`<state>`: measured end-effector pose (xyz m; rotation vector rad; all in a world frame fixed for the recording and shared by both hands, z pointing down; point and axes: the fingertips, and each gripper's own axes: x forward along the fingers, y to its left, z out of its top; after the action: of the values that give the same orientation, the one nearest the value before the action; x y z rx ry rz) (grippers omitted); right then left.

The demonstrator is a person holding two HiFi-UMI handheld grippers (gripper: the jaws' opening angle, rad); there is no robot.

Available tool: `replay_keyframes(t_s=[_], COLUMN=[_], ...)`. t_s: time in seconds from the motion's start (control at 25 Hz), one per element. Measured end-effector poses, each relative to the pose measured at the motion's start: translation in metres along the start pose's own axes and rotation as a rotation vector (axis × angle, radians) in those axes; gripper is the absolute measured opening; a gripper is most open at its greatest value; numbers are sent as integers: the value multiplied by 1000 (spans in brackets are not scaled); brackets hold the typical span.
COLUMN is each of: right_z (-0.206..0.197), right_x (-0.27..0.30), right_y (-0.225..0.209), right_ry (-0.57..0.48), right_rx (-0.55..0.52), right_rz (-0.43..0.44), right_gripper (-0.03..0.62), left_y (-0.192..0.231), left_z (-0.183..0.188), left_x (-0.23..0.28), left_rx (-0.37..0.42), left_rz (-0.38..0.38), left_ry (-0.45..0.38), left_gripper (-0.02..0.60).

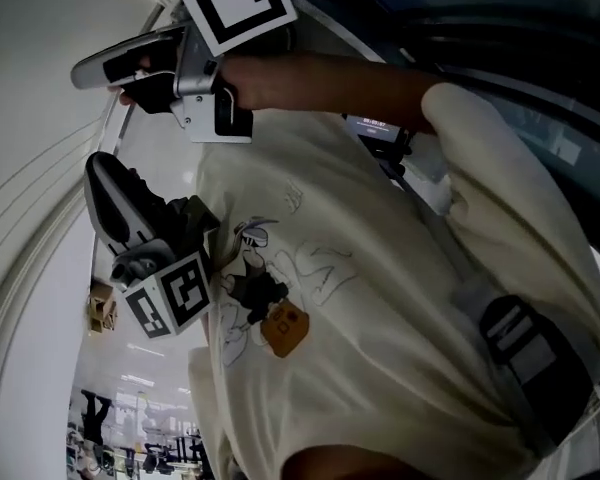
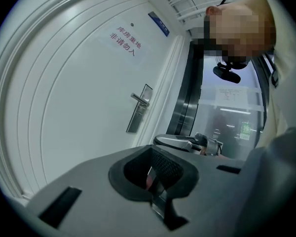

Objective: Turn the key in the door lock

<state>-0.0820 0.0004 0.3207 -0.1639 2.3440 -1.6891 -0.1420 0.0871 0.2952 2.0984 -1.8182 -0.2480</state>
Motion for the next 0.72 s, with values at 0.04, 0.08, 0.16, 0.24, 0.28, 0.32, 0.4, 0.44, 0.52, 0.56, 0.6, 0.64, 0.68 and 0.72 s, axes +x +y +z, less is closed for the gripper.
replay_keyframes(t_s=[0.04, 0.08, 0.16, 0.24, 0.28, 0.32, 0.4, 0.44, 0.52, 0.56, 0.6, 0.64, 0.68, 0.72], right_z=[-3, -5, -8, -8, -7, -6, -4, -3, -1, 0, 0, -1, -3, -4], right_x=[-10, -21, -39, -52, -55, -56, -57, -57, -57, -57, -58, -60, -62, -63], right_y=[7, 14, 26, 30, 31, 30, 29, 28, 26, 26, 26, 27, 28, 30], right_ry=[5, 8, 7, -4, -10, -17, -31, -37, -46, -48, -46, -42, -37, -34], right_rx=[16, 32, 59, 73, 74, 70, 56, 47, 27, 17, 8, 0, -3, -1], right_rz=[14, 27, 44, 48, 47, 44, 35, 31, 22, 19, 18, 19, 23, 29], right_gripper=[26, 23, 14, 8, 8, 8, 8, 8, 8, 8, 8, 8, 8, 8], left_y=[-14, -34, -75, -90, -88, -83, -71, -68, -67, -70, -74, -77, -80, -81], left_z=[-4, -10, -25, -33, -32, -28, -20, -19, -19, -20, -21, -21, -21, -21], left_x=[3, 4, 3, 7, 8, 9, 12, 13, 15, 15, 14, 14, 13, 12], left_rx=[3, 9, 27, 36, 40, 42, 26, 14, -2, -4, -3, 0, 3, 4], left_rz=[-12, -28, -65, -92, -94, -90, -73, -67, -64, -68, -72, -74, -74, -72], left_ry=[-2, -3, 6, 27, 33, 31, 20, 19, 22, 22, 19, 13, 5, 0], left_gripper=[5, 5, 5, 5, 5, 5, 5, 5, 5, 5, 5, 5, 5, 5])
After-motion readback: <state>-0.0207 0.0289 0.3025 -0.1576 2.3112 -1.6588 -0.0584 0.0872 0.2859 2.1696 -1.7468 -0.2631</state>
